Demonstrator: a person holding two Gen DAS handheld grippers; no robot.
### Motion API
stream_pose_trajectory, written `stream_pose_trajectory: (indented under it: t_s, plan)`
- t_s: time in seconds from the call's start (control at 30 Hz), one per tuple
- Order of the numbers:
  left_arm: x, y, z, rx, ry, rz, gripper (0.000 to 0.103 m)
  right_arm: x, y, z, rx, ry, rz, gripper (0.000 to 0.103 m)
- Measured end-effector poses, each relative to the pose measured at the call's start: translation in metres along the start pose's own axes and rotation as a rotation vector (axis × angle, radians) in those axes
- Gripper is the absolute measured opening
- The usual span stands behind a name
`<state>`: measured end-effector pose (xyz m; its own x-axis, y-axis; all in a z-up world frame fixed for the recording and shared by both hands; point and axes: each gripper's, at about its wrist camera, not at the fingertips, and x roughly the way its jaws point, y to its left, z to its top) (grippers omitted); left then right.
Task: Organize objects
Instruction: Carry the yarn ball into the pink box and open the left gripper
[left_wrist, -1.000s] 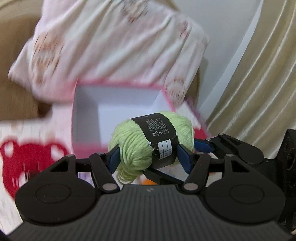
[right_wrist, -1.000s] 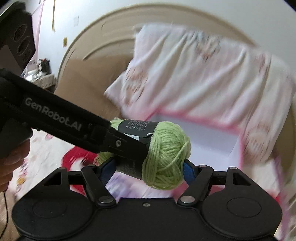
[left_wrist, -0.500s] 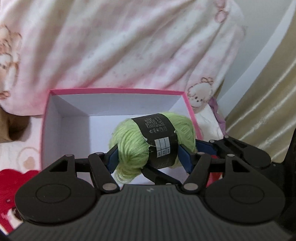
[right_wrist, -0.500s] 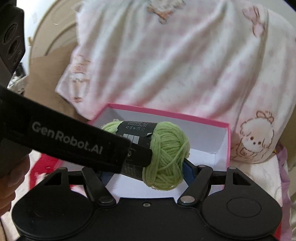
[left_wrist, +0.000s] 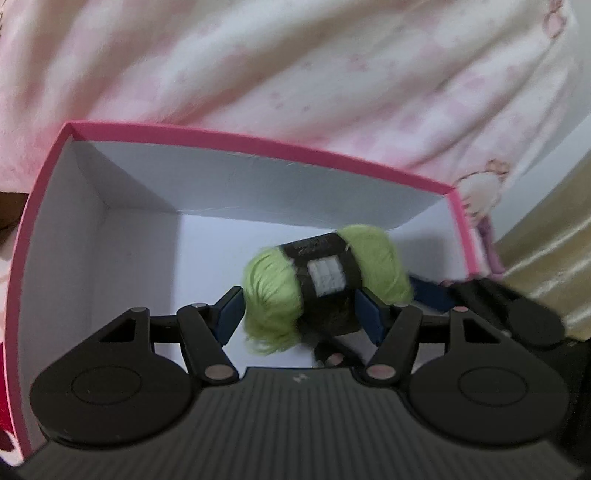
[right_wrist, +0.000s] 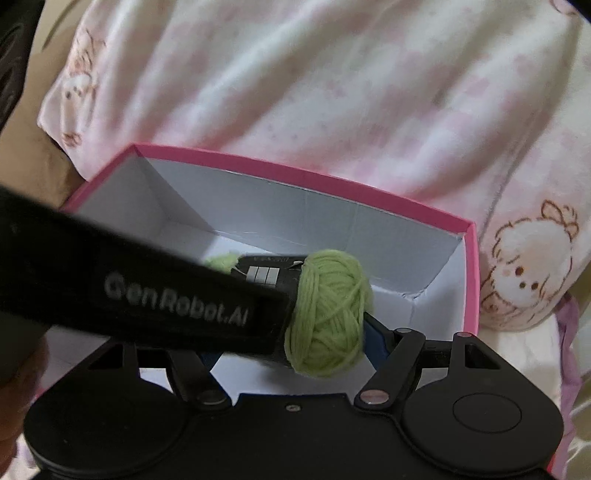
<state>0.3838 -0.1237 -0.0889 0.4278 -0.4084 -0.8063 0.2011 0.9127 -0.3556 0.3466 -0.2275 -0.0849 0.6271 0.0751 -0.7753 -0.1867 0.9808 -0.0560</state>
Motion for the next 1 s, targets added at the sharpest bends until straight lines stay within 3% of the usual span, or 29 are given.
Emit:
stream_pose_trajectory:
  t_s: [0.07, 0.2, 0.27, 0.33, 0.37, 0.43, 0.5, 0.57, 0.67, 0.87, 1.0]
  plan:
    - [0.004, 0.001, -0.003, -0.012, 0.005, 0.009, 0.065, 0.004, 0.001, 0.002, 0.004, 0.02, 0.002, 0.079]
    - [0.012, 0.007, -0.005, -0.1, 0.034, -0.043, 0.055, -0.011, 0.01, -0.004, -0.06, -0.003, -0.052, 0.081]
    - [0.012, 0.0, -0.006, -0.087, 0.021, -0.045, 0.052, -0.02, 0.011, -0.01, -0.069, -0.009, -0.037, 0.078]
    - [0.01, -0.012, -0.008, -0.036, -0.005, -0.035, 0.049, -0.029, 0.012, -0.017, -0.075, -0.023, -0.02, 0.06]
    - [0.013, -0.016, -0.002, -0.018, -0.015, -0.04, 0.046, -0.031, 0.015, -0.02, -0.09, -0.024, -0.022, 0.046]
    - [0.013, -0.024, -0.002, -0.011, -0.035, -0.098, 0.036, -0.028, -0.006, -0.015, -0.098, -0.03, -0.038, 0.036]
    - [0.012, -0.028, -0.003, -0.021, -0.054, -0.103, 0.035, -0.021, -0.007, -0.015, -0.086, -0.024, -0.034, 0.016]
    - [0.011, -0.031, -0.005, -0.003, -0.069, -0.075, 0.035, -0.009, -0.012, -0.012, -0.048, -0.009, -0.048, 0.016]
    - [0.007, -0.026, -0.011, -0.019, -0.08, -0.075, 0.035, 0.006, -0.02, -0.011, 0.011, 0.007, -0.096, 0.004]
    - [0.012, -0.02, -0.016, -0.064, -0.064, -0.086, 0.035, 0.007, -0.029, 0.0, 0.155, -0.015, -0.011, 0.005]
    - [0.023, -0.029, -0.022, -0.083, -0.022, -0.073, 0.035, 0.017, -0.034, 0.002, 0.18, 0.011, -0.023, 0.002]
